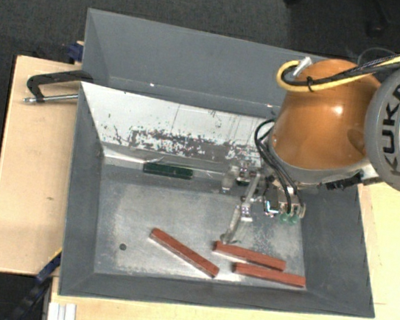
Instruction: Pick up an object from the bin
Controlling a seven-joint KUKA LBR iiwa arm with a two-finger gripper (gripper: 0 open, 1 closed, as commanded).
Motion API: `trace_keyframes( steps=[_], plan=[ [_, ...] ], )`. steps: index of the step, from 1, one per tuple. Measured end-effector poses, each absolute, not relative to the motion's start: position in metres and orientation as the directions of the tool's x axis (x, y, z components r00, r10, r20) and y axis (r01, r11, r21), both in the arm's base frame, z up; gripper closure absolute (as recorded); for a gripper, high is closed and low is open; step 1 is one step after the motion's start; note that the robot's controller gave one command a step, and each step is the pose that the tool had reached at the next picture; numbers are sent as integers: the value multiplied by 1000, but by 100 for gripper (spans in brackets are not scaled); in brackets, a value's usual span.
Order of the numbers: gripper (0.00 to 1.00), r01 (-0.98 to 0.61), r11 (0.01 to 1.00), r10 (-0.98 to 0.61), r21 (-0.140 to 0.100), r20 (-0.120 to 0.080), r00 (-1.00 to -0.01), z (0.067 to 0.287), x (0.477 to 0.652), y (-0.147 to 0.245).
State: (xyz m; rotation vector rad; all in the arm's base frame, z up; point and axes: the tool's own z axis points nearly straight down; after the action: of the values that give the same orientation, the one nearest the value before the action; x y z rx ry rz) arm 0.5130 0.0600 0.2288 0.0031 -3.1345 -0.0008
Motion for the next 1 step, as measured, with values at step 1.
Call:
trace_keyframes(
  steps=[1],
  plan=[
    [0, -224, 975, -224, 1, 4, -975, 145, 491, 53]
  ],
)
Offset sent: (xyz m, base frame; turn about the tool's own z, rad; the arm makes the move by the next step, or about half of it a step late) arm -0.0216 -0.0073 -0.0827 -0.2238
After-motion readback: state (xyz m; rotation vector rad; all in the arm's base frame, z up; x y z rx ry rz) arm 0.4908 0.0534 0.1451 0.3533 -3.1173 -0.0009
